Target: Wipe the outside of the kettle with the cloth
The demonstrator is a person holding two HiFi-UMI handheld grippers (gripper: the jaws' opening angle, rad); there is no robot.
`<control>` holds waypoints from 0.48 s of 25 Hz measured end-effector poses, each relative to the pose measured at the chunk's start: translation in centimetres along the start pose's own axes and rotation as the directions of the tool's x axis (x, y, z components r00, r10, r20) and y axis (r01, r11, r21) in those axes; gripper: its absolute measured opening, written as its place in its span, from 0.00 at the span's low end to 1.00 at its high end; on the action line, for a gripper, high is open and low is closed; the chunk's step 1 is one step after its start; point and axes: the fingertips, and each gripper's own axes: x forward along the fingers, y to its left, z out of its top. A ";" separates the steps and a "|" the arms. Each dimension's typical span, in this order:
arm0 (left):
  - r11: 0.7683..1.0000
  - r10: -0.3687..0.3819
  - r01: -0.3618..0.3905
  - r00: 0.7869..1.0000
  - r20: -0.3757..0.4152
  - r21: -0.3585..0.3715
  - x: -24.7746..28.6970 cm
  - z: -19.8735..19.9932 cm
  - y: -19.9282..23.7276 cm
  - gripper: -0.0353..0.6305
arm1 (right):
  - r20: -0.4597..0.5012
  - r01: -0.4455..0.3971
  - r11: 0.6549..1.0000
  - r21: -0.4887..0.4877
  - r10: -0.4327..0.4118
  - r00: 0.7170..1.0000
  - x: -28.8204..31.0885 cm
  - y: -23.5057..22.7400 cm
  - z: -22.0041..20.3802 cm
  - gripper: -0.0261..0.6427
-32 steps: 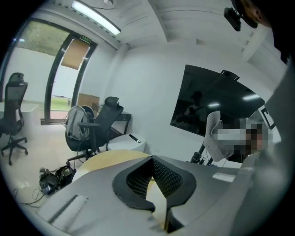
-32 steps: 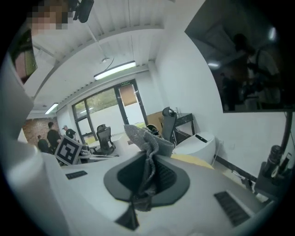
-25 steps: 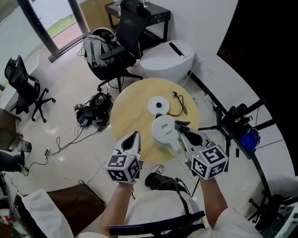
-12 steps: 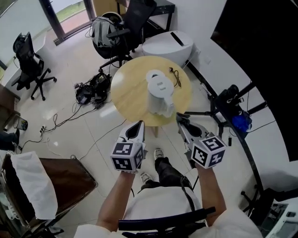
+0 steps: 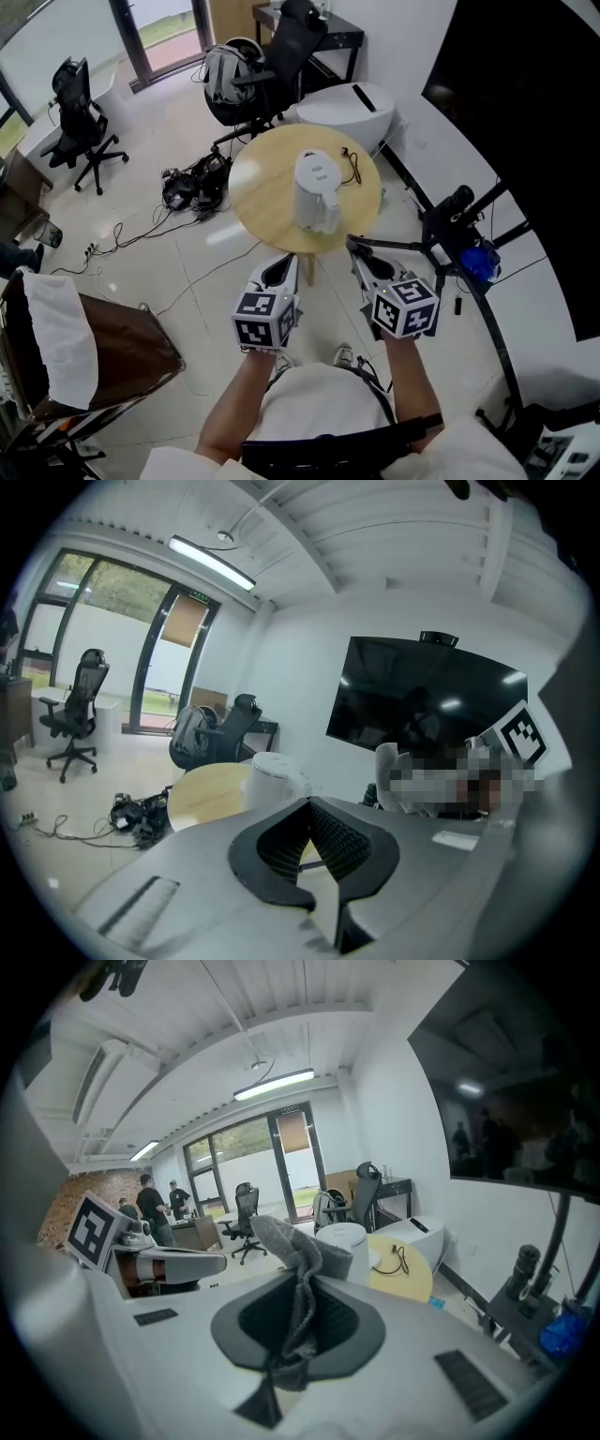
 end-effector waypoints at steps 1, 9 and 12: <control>1.000 0.006 -0.006 1.000 -0.001 -0.004 0.0 -0.2 -0.3 0.06 | 0.000 -0.003 1.000 -0.003 0.003 1.000 -0.2 -0.2 0.0 0.08; 0.999 0.042 -0.042 0.999 0.006 -0.005 0.8 0.2 -2.1 0.06 | 0.025 -0.040 0.999 -0.001 0.040 0.999 -1.1 -2.2 1.1 0.08; 0.999 0.053 -0.053 0.999 0.010 -0.003 1.2 0.3 -2.5 0.06 | 0.026 -0.049 0.999 0.000 0.049 0.998 -1.4 -2.9 1.0 0.08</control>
